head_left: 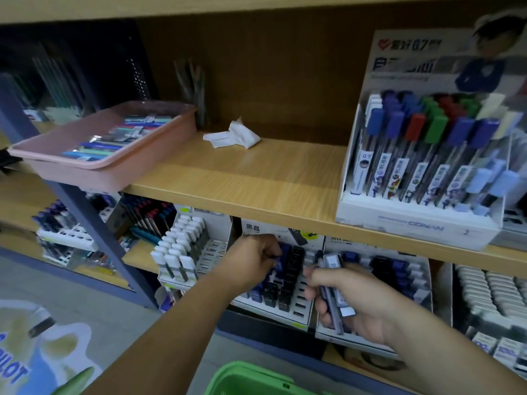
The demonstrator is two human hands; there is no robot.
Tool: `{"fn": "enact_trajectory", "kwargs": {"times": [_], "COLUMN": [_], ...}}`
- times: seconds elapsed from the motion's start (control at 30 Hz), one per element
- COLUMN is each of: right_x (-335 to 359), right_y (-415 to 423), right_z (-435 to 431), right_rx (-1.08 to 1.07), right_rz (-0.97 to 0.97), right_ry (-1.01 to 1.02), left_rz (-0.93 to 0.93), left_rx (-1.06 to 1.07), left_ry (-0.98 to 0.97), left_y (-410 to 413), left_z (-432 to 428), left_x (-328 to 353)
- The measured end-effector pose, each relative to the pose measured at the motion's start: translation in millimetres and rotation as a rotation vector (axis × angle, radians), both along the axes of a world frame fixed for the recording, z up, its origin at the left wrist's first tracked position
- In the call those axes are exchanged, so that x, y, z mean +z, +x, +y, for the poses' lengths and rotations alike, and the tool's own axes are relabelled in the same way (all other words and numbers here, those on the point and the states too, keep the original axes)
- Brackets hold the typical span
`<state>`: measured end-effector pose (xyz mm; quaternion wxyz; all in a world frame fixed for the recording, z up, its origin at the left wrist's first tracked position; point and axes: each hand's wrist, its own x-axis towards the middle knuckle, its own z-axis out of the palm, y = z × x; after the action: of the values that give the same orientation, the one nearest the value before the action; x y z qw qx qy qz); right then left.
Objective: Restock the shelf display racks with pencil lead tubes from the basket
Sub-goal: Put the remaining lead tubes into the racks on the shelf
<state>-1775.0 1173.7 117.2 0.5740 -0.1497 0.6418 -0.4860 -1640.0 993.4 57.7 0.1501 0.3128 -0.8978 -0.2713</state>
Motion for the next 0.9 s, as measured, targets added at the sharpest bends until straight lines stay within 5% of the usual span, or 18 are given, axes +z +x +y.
{"fn": "enact_trajectory", "kwargs": {"times": [0.53, 0.67, 0.77, 0.9], "right_x": [1, 2, 0, -3], "right_y": [0, 4, 4, 1], "right_z": [6, 8, 7, 7], "right_rx": [0.025, 0.027, -0.093, -0.203], "right_rz": [-0.179, -0.199, -0.18, -0.142], "right_ry": [-0.066, -0.091, -0.142, -0.148], "left_rz": [-0.13, 0.032, 0.253, 0.232], "left_rx": [-0.144, -0.082, 0.139, 0.101], "left_ry": [-0.179, -0.262, 0.031, 0.589], "left_y": [-7, 0, 2, 10], "left_z": [2, 18, 52, 99], "left_x": [-9, 3, 24, 40]}}
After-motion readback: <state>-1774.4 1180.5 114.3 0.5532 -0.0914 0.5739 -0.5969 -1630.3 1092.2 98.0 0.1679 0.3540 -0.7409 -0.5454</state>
